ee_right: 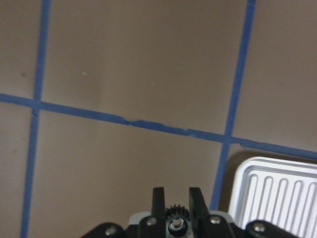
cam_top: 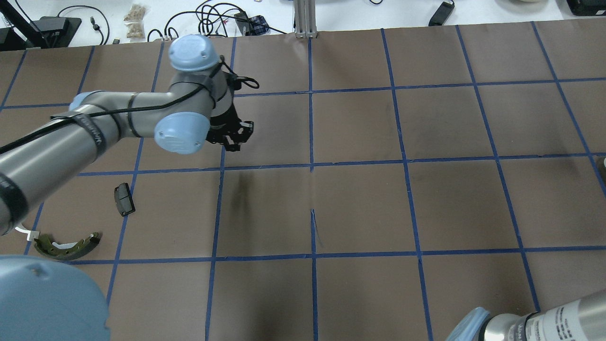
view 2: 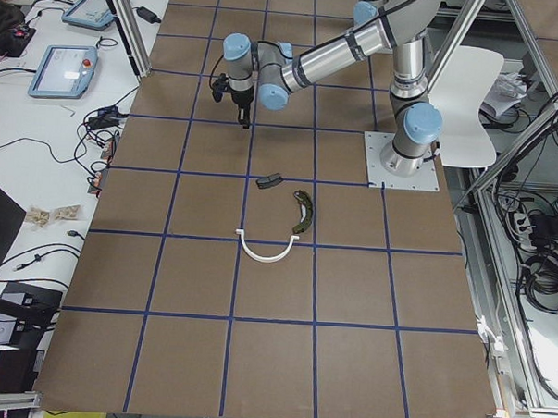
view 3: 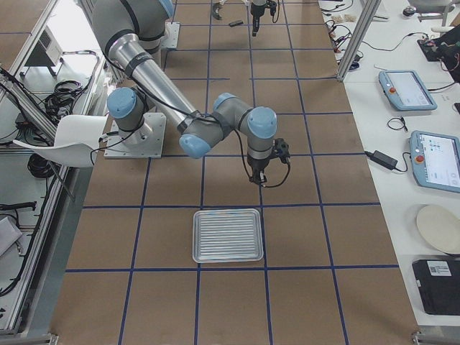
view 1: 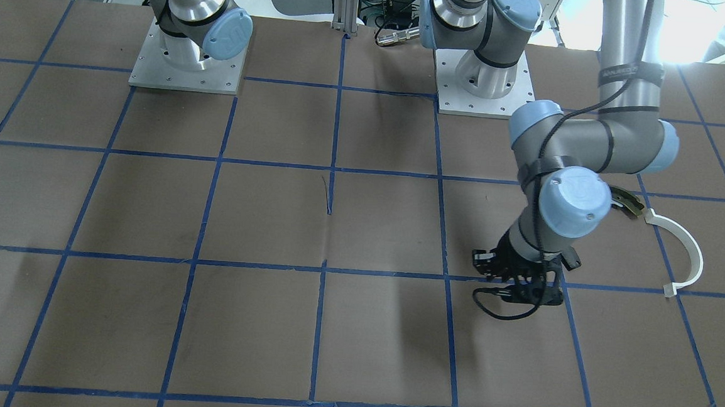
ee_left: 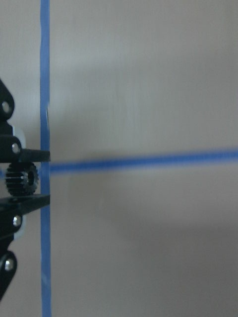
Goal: Place bearing gear from tray to pile
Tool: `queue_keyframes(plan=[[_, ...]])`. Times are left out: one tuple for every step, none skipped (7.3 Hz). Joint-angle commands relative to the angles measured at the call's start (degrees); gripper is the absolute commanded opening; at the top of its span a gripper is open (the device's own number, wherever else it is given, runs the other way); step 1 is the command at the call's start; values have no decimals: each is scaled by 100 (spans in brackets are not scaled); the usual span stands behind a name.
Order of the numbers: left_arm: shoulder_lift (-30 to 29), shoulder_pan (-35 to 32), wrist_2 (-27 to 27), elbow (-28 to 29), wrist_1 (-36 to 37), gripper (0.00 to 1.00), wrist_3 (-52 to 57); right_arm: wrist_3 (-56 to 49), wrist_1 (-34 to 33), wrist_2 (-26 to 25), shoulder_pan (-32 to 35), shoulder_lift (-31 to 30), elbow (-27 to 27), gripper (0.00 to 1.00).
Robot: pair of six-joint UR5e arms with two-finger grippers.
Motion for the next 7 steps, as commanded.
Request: queue_keyframes(plan=[[166,1169,487,-238,74,11,832,2263,248,-4,1453,-62,10,21],[158,1809,621,-247,134,10,1695,3440,248,-4,2112,-61,10,21],[-25,2312,544,-282,353,9,2234,4192,222,66,2528,-44,10,21],[-96,2491,256,-351,416,9,2370,4860,161,84,2845,-18,10,21],[-141,2519,236,-483,521,10,2476,4998,151,76,3014,35,1,21],[-167,2519,218,-580,557,13,2468,4999,151,67,3033,35,1,21],[-167,2519,227,-555,574,32,2485,5008,151,58,3033,35,9,21]])
